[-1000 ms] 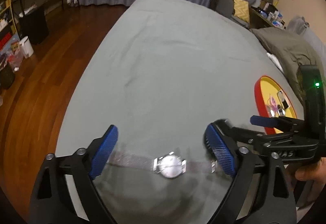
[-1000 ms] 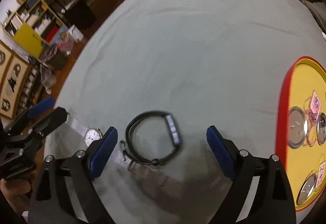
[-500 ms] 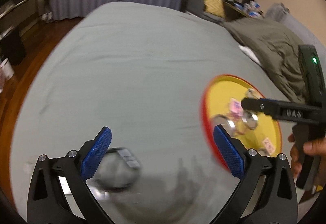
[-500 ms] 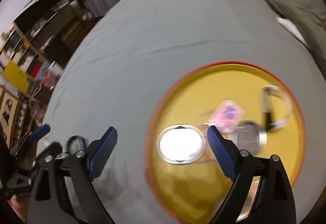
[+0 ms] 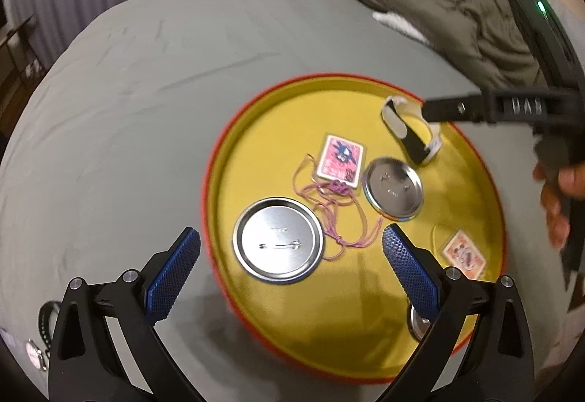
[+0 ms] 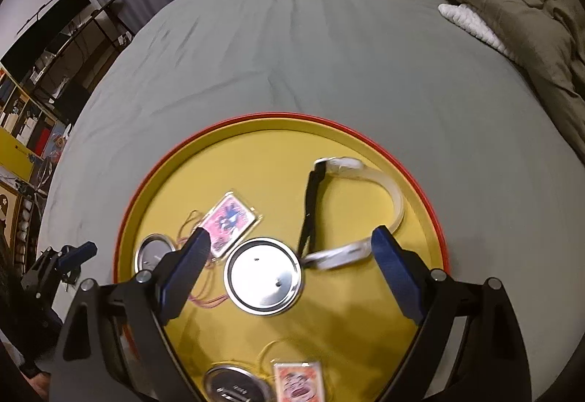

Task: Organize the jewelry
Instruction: 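Move both open tools back over the yellow tray, then grasp the white watch band with the right tool while the left tool grasps a round metal badge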

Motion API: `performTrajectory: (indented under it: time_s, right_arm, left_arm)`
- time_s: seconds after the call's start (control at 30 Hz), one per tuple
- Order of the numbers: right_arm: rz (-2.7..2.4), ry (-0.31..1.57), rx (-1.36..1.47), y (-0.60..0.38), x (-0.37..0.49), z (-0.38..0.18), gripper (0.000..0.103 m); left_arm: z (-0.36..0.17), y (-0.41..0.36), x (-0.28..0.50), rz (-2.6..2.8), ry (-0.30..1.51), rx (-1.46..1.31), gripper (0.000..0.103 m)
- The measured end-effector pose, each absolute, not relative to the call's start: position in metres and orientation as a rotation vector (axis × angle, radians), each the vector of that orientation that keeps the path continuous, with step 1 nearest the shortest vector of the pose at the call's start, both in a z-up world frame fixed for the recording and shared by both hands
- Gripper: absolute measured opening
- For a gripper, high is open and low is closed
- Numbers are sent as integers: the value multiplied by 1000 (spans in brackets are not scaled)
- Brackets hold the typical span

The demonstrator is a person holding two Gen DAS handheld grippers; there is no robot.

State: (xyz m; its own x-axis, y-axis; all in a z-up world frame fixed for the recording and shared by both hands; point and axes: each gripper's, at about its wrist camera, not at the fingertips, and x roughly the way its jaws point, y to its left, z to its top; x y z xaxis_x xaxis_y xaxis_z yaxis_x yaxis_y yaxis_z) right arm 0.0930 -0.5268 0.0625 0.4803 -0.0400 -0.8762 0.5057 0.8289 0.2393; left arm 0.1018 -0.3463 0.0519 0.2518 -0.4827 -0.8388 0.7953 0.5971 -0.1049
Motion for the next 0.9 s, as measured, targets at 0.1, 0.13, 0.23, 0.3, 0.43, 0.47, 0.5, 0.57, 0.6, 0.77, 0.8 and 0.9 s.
performTrajectory:
  time_s: [0.1, 0.13, 0.23, 0.3, 0.43, 0.47, 0.5, 0.57, 0.6, 0.77, 0.8, 0.9]
  right_arm:
    - [-329, 1042, 505, -531, 96, 53, 85]
    - [-321, 1046, 504, -534, 98, 50, 85]
    - [-305, 1060, 498, -536, 102, 41, 85]
    - [-297, 1069, 494, -538, 105, 36, 85]
    - [-288, 1087, 477, -540, 109, 29, 83]
    - [-286, 1093, 473, -541, 109, 27, 83]
    - [-285, 1098, 473, -542, 110, 24, 83]
    - [-285, 1111, 470, -544, 112, 20, 81]
    - [-284, 1114, 467, -545, 113, 19, 78]
    - [-274, 1129, 453, -548, 117, 14, 66]
    - [-271, 1133, 446, -547, 118, 13, 65]
    - [-264, 1139, 428, -546, 119, 11, 62]
  left_arm:
    - [42, -352, 101, -897, 983, 397, 97]
    - [39, -354, 101, -890, 985, 405, 97]
    - [34, -353, 104, -894, 985, 418, 97]
    - [30, -356, 102, -911, 972, 442, 97]
    - [23, -365, 100, -970, 943, 505, 97]
    - [22, -366, 99, -979, 939, 513, 97]
    - [20, -367, 99, -992, 936, 522, 97]
    - [16, -369, 100, -1014, 935, 541, 97]
    - [13, -368, 102, -1021, 939, 551, 97]
    - [5, -370, 103, -1068, 922, 598, 96]
    - [6, -371, 103, -1082, 918, 604, 96]
    - [5, -372, 104, -1135, 895, 630, 95]
